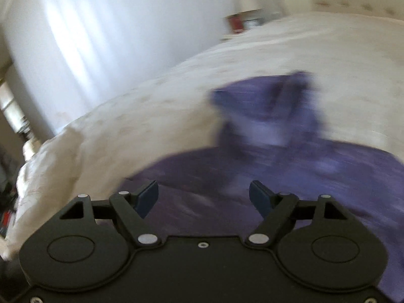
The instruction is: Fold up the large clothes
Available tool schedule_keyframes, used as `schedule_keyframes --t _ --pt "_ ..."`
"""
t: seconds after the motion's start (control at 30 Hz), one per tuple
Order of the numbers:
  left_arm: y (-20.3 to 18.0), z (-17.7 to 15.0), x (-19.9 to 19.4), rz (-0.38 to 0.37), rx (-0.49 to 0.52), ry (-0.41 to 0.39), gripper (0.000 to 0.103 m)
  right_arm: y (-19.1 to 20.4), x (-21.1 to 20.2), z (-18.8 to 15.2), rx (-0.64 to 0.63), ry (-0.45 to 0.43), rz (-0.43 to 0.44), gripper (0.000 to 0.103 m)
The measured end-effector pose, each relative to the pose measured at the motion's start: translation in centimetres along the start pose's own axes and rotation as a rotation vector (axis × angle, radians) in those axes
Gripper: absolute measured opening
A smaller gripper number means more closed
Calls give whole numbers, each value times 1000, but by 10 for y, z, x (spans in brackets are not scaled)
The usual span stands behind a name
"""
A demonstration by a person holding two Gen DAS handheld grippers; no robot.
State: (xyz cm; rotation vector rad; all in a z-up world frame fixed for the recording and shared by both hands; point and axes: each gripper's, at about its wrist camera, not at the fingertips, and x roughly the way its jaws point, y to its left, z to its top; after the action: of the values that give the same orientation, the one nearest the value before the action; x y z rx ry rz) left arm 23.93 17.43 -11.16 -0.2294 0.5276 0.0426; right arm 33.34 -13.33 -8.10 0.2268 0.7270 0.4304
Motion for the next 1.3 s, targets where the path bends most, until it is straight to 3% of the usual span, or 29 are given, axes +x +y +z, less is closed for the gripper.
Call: schedule_keyframes --t 0.2,0.3,0.47,0.6,0.77,0.97,1.03,1.1,1.17,1.2,1.3 --pt "-33 16 -11 -72 20 46 89 -107 -98 -35 215 -27 -222 83" --pt "-49 16 -9 -129 22 85 89 -153 -136 -52 309 -55 -325 83" --pt "-82 9 1 -161 90 125 89 -227 -188 -76 471 -101 -499 83" --pt "-97 0 3 -182 104 159 89 -278 -212 -94 644 -167 -570 83" --pt "-107 -10 3 -177 135 187 89 -320 -231 -110 736 -206 -658 83" --pt "-109 -16 6 -157 126 220 89 -355 -232 -133 879 -241 -641 83" --pt "-108 -18 8 -152 132 232 89 -362 -233 -141 916 -273 -615 78" --pt "-108 -19 10 -147 136 243 89 -367 -234 -146 937 -301 -594 43" --pt "-106 -21 12 -144 133 252 89 -369 -237 -146 951 -307 -591 26" --pt "-104 -22 13 -142 130 257 89 -368 -238 -143 937 -312 -594 20" --pt "-99 -24 17 -138 112 271 89 -353 -243 -119 798 -312 -626 19"
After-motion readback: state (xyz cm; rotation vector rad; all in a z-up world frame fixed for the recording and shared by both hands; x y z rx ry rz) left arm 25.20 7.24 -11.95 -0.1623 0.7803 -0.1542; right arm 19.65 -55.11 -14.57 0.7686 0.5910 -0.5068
